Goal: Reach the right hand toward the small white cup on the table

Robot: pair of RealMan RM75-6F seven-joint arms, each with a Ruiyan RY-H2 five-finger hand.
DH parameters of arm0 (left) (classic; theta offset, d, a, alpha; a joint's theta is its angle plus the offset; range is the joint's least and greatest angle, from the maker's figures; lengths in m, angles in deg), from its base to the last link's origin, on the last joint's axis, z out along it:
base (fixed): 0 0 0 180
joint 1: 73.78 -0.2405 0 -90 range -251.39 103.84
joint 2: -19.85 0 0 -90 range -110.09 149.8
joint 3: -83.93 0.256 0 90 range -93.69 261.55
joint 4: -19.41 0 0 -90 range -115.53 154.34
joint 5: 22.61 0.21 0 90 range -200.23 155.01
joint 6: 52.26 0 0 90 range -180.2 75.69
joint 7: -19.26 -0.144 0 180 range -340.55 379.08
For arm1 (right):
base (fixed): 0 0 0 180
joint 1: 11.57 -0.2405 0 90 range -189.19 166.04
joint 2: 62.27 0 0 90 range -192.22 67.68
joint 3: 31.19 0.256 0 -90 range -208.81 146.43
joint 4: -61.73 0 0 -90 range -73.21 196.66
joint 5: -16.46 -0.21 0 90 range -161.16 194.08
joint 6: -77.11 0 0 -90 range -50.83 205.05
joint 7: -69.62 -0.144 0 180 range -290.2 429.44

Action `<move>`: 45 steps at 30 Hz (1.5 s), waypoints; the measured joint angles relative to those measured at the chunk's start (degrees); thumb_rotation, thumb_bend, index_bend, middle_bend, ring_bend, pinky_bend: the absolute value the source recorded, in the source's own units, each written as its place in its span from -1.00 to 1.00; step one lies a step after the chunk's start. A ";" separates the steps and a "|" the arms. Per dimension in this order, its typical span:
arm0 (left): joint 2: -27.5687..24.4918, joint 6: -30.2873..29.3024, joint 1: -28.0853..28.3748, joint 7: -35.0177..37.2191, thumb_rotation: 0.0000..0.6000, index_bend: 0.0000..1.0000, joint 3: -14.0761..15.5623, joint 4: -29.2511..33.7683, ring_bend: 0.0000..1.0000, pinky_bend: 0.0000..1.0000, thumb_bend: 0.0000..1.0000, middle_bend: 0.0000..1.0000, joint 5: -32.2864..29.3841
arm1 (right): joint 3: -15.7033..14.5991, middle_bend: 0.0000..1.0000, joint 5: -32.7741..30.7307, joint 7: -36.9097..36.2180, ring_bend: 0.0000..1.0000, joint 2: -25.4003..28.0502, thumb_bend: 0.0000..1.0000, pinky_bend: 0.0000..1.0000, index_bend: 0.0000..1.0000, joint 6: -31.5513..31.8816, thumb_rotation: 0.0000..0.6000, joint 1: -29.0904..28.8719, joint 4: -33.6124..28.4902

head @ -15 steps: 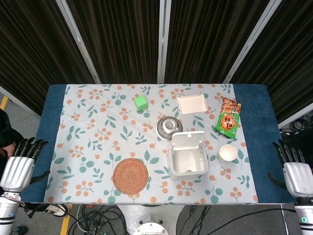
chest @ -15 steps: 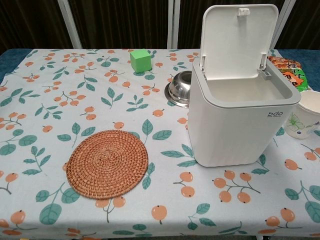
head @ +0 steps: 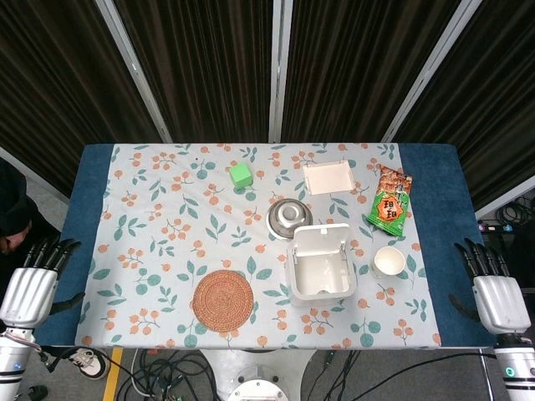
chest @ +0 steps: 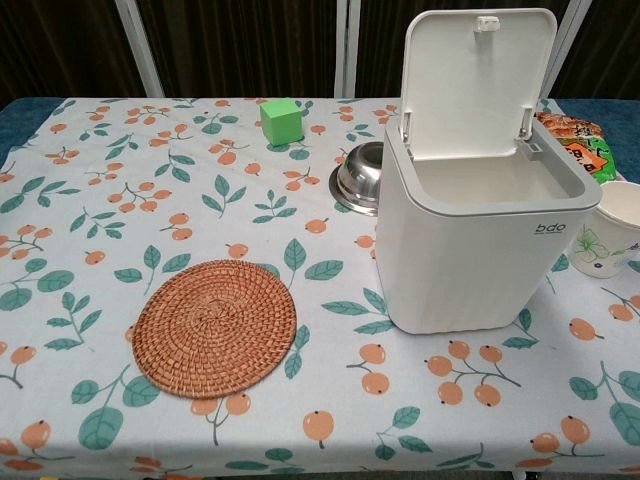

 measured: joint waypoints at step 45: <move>1.30 0.44 -0.48 3.09 1.00 -0.69 0.91 -3.54 -0.84 -0.80 -0.82 -0.69 -0.25 | 1.86 -0.31 -14.69 21.52 -0.38 -12.43 -0.43 -0.03 -0.51 -19.66 1.00 -17.60 -0.24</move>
